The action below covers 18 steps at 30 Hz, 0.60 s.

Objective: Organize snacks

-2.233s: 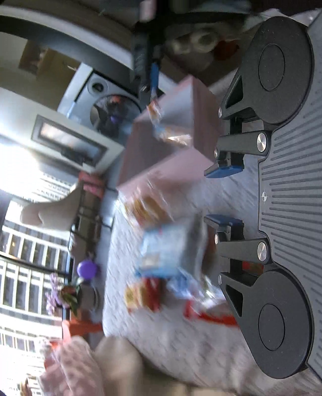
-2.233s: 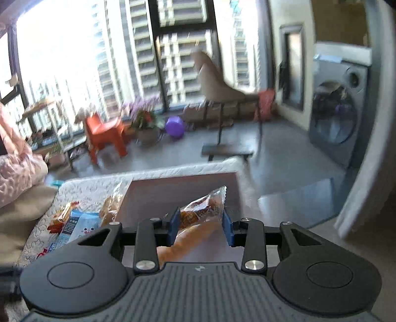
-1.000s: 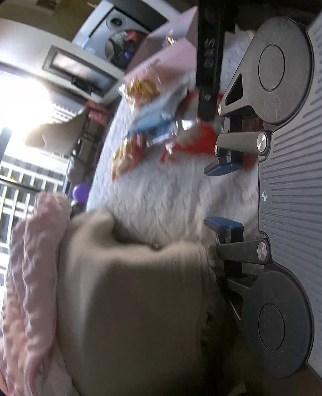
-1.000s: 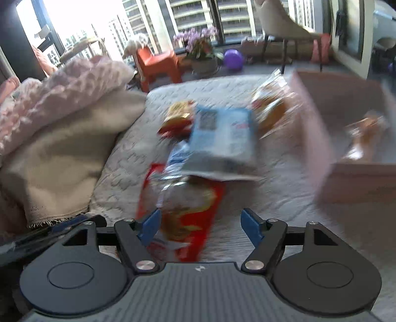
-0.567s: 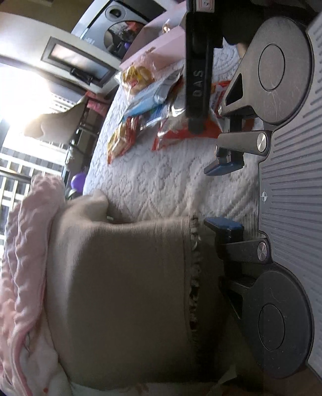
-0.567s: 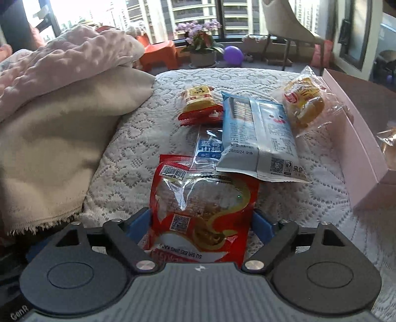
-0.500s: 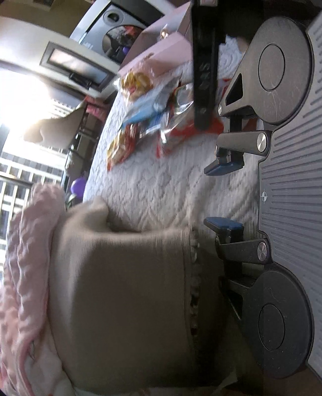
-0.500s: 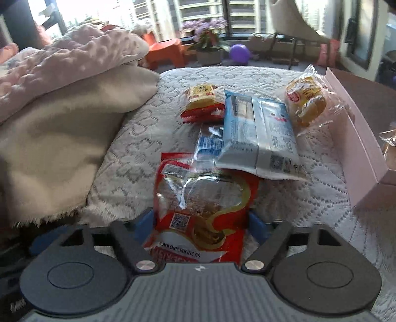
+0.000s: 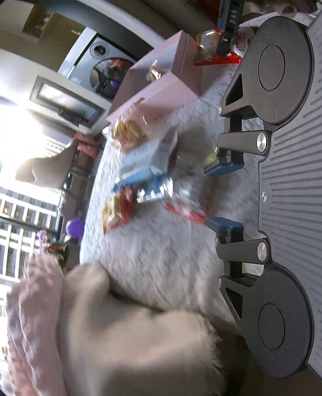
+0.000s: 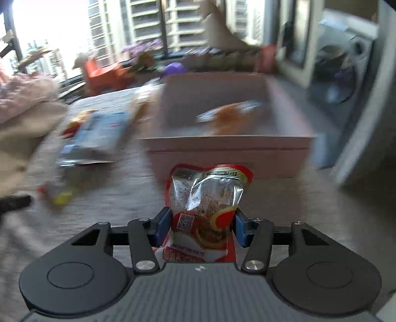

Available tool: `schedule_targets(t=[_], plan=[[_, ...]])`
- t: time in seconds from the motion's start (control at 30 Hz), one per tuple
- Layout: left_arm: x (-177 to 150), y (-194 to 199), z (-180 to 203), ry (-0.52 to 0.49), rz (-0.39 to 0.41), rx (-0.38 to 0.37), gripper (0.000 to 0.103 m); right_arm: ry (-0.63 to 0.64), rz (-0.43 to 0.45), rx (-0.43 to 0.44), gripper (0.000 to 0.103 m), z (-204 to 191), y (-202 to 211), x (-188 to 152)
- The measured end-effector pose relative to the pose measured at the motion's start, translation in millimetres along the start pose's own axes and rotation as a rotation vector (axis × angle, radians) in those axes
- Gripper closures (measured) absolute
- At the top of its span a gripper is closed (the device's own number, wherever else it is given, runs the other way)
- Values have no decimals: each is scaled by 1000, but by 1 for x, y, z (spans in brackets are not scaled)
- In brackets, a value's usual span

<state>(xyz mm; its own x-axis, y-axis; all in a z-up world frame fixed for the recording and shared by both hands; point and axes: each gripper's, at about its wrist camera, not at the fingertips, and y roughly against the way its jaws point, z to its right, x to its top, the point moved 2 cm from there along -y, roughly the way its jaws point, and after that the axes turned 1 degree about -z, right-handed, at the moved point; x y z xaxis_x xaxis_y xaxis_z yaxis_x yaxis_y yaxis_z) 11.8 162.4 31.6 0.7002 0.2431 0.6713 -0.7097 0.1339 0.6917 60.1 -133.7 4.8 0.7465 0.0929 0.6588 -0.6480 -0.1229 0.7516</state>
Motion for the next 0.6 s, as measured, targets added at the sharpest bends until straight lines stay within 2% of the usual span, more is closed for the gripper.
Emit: schedule_targets(t=[0.03,0.1,0.2,0.27,0.43,0.6], plan=[[4,-4,4,-16,1,-5,62,-6,8,-33,49,10,-2,-3],[10,-13,9,-44,-1,10,62,-48,8,-20,29,27,-8,-7],[17,-30,11,-56,-7,77,62,-125,-1,8,24,47,-19,-16],[20,-42,12,-60,-9,93,61,-159,34,33,21,55,-23,-20],[17,-46,20,-81,-8,86,59,-128,78,41,17,56,-25,-26],[-1,-38,36,-93,-35,13,59,-121,88,31,13,54,-26,-27]])
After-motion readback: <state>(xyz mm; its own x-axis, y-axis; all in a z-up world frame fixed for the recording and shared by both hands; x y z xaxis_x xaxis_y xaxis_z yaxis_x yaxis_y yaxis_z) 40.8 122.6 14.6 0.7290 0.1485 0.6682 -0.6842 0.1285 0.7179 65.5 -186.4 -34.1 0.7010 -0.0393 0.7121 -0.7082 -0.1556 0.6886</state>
